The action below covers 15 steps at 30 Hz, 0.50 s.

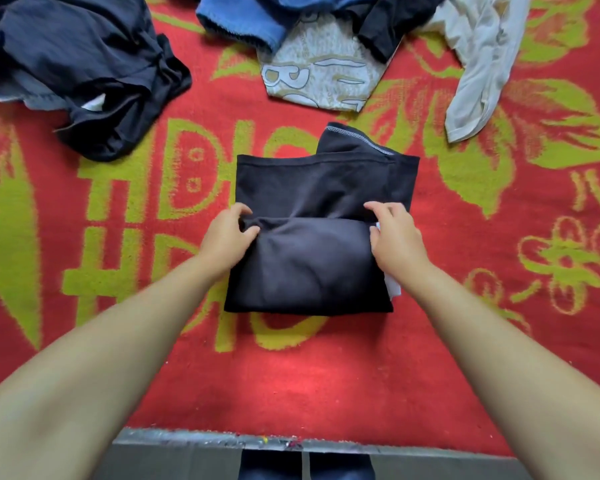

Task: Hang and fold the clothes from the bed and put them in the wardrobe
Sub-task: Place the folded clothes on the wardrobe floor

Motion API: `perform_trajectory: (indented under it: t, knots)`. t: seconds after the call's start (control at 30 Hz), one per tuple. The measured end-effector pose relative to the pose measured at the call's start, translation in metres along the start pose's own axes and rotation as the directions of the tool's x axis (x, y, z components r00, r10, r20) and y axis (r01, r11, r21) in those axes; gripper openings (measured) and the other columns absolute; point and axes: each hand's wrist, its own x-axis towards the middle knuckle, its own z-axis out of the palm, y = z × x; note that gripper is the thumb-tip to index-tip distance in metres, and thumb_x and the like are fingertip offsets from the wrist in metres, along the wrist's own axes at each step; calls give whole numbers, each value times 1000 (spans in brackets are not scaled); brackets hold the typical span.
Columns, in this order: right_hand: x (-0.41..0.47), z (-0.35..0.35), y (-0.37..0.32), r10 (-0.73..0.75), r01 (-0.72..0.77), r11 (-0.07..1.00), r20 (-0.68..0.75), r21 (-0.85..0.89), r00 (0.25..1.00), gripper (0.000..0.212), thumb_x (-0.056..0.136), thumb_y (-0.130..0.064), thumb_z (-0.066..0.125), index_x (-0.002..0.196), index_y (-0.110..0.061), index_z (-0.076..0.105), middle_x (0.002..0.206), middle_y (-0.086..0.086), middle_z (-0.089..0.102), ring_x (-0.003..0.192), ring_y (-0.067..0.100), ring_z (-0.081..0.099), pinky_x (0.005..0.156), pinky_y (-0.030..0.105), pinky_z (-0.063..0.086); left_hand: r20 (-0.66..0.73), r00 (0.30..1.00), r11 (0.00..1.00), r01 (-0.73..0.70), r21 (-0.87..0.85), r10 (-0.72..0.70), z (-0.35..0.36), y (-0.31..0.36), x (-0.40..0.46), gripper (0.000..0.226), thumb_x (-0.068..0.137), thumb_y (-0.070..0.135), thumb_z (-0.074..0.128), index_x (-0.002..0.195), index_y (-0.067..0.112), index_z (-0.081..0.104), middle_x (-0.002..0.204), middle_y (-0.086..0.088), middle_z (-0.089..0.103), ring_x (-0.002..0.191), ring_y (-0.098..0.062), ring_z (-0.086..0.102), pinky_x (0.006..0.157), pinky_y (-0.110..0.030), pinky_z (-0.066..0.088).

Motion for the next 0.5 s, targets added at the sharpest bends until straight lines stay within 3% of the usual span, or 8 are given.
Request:
perform_trajectory:
  t: [0.07,0.1,0.13,0.2,0.3,0.37,0.43,0.5]
  knots:
    - [-19,12,-9,-94,63,986,-210,-152,973,53,88,-6,54,139,-16,46,147,14,38,140,33,30,110,54,26,-249,955,971,-112,210,164,17,2,-18,53,90,31,57,138,11,43,132,-13,50,125,-31,44,107,-45,30]
    - [-32,19,-15,-217,161,959,-235,-235,948,58,82,-6,58,138,-14,47,148,15,38,141,34,28,110,59,22,-285,910,931,-216,293,301,27,6,-30,59,90,35,53,142,11,39,140,-13,45,133,-30,37,111,-52,22]
    - [-48,29,-19,-345,269,906,-202,-328,917,65,76,-10,62,139,-13,47,150,17,36,142,35,25,110,63,19,-261,863,873,-329,359,432,38,8,-45,64,88,40,49,144,11,36,146,-14,39,138,-28,31,112,-56,17]
    - [-79,51,-15,-455,406,790,6,-459,891,89,63,-23,73,144,-15,38,153,21,29,143,37,18,108,68,12,-44,789,713,-527,463,612,62,5,-75,78,82,52,50,147,14,29,153,-17,28,143,-27,21,111,-63,16]
    - [-93,69,8,-274,368,749,248,-551,929,120,43,-29,88,148,-22,30,153,23,26,143,38,18,104,73,17,312,809,607,-582,541,498,84,-21,-99,111,60,53,74,150,22,18,157,-19,17,145,-31,14,107,-68,21]
    - [-85,68,12,-234,355,746,277,-564,932,117,43,-20,90,147,-25,35,152,24,28,142,38,24,101,73,24,329,861,671,-509,540,388,82,-26,-94,119,56,39,79,151,27,9,158,-18,6,146,-32,7,106,-67,20]
    - [-76,66,7,-241,342,751,247,-565,939,104,51,-12,86,145,-25,40,150,25,32,139,40,31,99,72,28,340,873,661,-487,571,350,75,-21,-84,113,75,17,66,148,32,-20,153,-17,-26,143,-30,-21,111,-63,8]
    - [-72,66,2,-225,314,753,221,-578,949,91,61,-8,79,142,-25,44,148,26,35,137,42,35,96,71,31,430,858,665,-498,557,282,63,-10,-77,106,81,-6,47,140,34,-32,147,-15,-39,134,-27,-36,115,-58,2]
